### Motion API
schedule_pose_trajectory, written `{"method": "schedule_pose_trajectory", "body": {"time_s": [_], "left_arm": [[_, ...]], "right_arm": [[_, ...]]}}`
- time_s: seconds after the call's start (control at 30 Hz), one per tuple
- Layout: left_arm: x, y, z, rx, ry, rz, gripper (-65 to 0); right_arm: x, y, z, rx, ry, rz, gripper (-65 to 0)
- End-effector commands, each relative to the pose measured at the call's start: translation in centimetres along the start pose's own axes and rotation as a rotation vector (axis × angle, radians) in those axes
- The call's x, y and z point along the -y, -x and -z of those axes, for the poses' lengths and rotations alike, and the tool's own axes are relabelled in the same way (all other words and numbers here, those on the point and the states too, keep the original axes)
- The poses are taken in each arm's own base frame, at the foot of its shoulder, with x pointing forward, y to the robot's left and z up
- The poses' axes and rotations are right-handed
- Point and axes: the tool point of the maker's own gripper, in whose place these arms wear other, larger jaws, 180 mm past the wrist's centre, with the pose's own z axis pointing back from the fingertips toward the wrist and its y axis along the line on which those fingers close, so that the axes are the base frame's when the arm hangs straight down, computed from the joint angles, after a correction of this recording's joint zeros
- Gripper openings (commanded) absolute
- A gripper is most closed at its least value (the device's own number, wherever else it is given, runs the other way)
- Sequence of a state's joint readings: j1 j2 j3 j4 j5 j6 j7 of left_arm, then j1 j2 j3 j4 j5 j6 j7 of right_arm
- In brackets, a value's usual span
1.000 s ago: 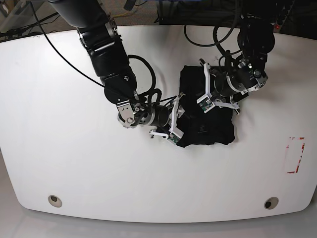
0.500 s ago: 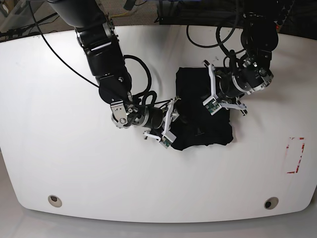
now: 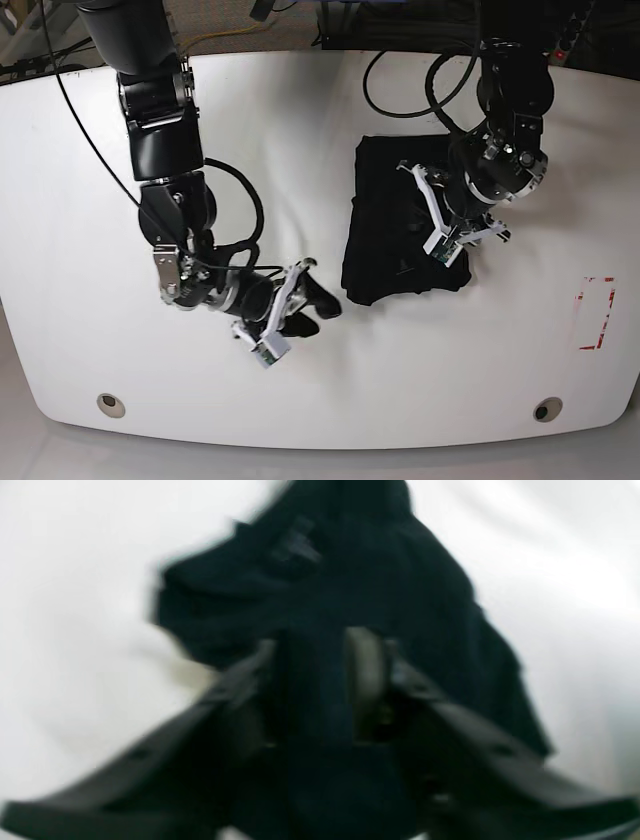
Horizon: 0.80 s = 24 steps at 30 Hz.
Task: Fold the T-shirt properly
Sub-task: 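Tuck and flatten the bundle edges with both grippers, then grasp the folded shirt with the left gripper and drag it off the table edge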
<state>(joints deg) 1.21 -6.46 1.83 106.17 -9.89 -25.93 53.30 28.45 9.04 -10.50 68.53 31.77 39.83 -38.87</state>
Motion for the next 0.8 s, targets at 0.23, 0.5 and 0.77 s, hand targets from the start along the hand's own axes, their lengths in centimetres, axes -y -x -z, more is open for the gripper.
{"method": "schedule_pose_trajectory", "body": {"time_s": [0.23, 0.5, 0.77], "left_arm": [[-0.4, -4.0, 1.2, 0.214, -0.11, -0.278, -20.1], [-0.4, -1.9, 4.4, 0.2, -0.207, -0.326, -20.0], [3.3, 4.9, 9.2, 0.03, -0.163, -0.199, -20.0]], "right_arm": [[4.3, -1.4, -3.9, 0.049, 0.103, 0.013, -36.5], [6.0, 0.2, -5.6, 0.051, 0.154, 0.059, -36.3], [5.7, 1.4, -5.6, 0.04, 0.149, 0.08, -36.5]]}}
